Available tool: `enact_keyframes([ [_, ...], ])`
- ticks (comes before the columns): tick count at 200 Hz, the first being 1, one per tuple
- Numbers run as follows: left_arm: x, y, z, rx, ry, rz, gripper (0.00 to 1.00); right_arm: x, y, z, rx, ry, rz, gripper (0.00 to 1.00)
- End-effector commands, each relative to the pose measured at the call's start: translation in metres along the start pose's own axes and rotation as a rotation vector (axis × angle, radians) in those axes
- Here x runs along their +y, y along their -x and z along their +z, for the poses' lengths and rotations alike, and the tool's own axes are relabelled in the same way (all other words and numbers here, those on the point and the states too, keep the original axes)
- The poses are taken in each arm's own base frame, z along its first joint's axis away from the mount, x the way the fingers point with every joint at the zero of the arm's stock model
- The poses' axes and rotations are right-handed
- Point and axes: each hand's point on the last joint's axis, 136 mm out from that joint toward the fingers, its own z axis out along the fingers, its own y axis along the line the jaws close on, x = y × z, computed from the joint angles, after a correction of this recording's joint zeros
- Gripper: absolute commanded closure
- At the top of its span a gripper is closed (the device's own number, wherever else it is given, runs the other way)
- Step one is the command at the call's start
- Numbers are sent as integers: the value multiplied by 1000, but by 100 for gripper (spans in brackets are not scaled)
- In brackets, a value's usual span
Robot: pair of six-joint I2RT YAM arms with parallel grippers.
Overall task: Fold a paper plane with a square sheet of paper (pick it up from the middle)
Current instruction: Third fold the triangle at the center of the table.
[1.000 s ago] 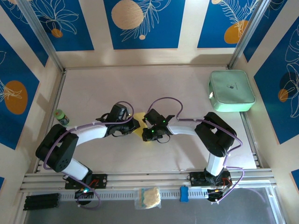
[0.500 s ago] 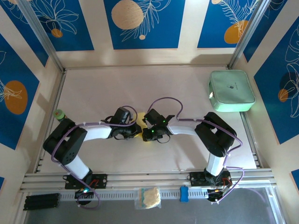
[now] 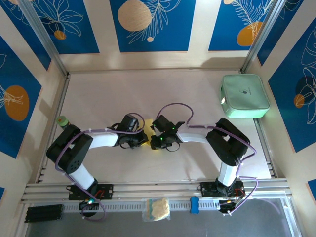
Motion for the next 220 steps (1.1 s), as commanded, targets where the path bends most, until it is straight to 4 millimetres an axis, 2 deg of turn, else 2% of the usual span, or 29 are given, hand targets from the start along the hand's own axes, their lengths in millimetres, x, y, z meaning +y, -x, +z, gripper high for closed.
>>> enact_keyframes([
  [1,23,-6,7,21,86,-14,92,12,1,-17,6,41,-9,90],
  [22,23,-6,7,23,92,-16,92,15,2,-22,1,55,-18,89],
  [79,26,-7,9,34,106,-16,92,-5,-17,-5,68,7,19,90],
  [138,33,-9,9,41,142,-20,92,-30,-34,-2,101,-59,48,90],
  [171,33,-9,8,44,142,-18,92,-33,-47,-4,119,-43,60,91],
  [188,30,-8,7,45,134,-15,92,-25,-43,-13,105,-10,61,91],
  [220,25,-7,6,46,120,-11,92,17,0,-48,-28,91,11,89],
])
